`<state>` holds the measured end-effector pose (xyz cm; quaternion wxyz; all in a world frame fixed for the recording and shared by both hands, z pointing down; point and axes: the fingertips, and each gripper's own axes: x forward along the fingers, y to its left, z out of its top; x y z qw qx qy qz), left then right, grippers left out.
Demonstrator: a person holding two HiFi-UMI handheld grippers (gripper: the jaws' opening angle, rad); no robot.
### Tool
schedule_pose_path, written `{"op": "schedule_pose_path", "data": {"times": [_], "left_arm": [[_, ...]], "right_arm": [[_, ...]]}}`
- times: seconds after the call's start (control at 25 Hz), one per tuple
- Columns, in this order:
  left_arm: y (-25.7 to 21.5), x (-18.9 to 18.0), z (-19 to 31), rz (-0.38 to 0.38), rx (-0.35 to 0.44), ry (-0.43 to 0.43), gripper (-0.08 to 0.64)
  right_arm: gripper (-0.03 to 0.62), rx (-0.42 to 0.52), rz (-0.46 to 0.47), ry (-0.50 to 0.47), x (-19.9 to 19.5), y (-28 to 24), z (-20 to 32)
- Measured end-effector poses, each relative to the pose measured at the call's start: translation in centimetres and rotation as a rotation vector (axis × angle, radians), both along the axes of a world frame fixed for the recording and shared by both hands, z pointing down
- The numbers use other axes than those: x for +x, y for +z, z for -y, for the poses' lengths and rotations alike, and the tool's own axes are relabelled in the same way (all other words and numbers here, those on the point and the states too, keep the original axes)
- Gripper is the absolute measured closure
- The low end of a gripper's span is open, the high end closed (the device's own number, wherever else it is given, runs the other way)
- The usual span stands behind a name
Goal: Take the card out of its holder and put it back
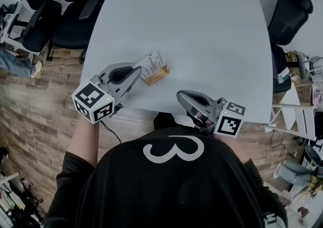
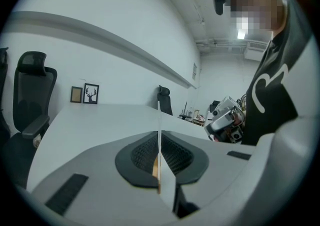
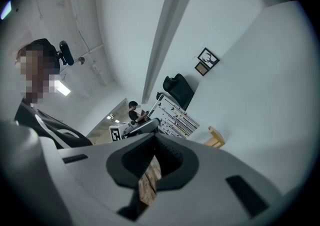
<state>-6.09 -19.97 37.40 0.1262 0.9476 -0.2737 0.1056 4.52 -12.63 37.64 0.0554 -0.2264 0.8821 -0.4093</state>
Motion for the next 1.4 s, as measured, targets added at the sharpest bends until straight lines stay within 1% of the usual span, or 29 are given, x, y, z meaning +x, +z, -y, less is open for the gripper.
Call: {"op": "schedule_pose_path", "data": {"times": [0.24, 0.36, 0.68, 0.92, 1.12, 1.4], "left_arm": [[-1.7, -0.9, -1.8, -0.039, -0.042, -0.054, 0.535], [-2.7, -1.2, -3.0, -0.06, -0.051, -0.077, 0.535], [-5.7, -2.1, -7.2, -0.15, -0.103, -0.082, 0.535], [-6.0, -1.8, -10.8, -0.197, -0.164, -0.074, 0.535], [-5.6, -2.0, -13.3, -0.193, -0.169, -0.088, 0.535], [-5.2, -2.1, -15.6, -0.2, -0.199, -0.103, 0.535]], "right_arm": [[0.583, 0.02, 0.009, 0.001, -0.4, -0.6, -1.8], [0.583, 0.034, 0.015, 0.002, -0.4, -1.0, -2.6], [0.583, 0.081, 0.018, 0.009, -1.5, -2.6, -4.5], [0.583, 0.11, 0.014, 0.021, -1.5, -3.3, -6.5], [0.583, 0.122, 0.012, 0.043, -1.3, -3.6, -7.8], [0.583, 0.133, 0.01, 0.036, -1.8, -4.0, -9.6]]}}
